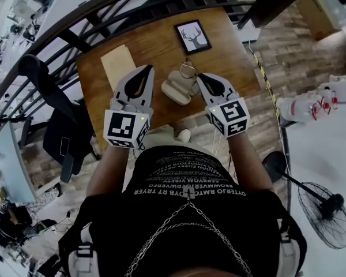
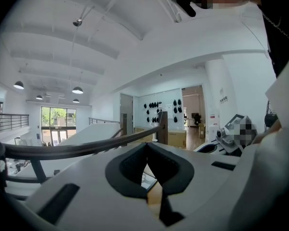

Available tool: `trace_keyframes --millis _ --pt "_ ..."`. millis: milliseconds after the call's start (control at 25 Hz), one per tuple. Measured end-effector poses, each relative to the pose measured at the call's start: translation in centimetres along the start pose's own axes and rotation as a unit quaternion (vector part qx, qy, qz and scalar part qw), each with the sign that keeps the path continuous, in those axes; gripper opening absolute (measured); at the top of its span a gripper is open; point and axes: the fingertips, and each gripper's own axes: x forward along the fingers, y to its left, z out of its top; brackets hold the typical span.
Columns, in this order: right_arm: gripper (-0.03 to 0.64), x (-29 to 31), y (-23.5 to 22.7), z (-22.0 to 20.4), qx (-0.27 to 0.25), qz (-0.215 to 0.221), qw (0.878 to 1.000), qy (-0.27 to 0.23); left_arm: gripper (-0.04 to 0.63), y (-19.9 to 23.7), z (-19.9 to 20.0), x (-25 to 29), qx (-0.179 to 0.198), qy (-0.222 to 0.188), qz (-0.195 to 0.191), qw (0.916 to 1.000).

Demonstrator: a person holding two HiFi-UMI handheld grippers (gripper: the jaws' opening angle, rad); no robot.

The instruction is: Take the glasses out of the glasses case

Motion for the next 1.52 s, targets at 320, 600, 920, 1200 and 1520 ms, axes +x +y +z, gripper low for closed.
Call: trace_keyframes --millis 320,600,920,1200,1520 --pt "0.026 -2.9 -0.5 5.1 -0.012 -0.016 0.997 -0.069 0.025 -0.4 1.9 0.1 0.012 -0.017 -0.002 0.9998" --pt "0.026 -6.0 -0.7 8.4 -0.01 -0.037 0.991 -0.126 0.025 -0.7 2.5 -0.7 0.017 -0.021 -0.001 0.9996" --pt "0.025 -8.4 -0.3 11.4 -0.016 -0.044 0.984 -0.174 0.025 -1.0 3.1 -1.3 0.022 -0.024 -0.004 0.9995" --pt "0.025 -10.3 0.5 13.7 -0.025 -0.042 0.978 -0.205 0.025 -0.9 4.3 -2.1 0.029 -0.035 0.0 0.999" --pt "0.025 -10.9 0.4 13.7 -0.019 -0.044 0.976 -0.212 0.025 -1.5 3.9 -1.7 0.031 -0.03 -0.011 0.999"
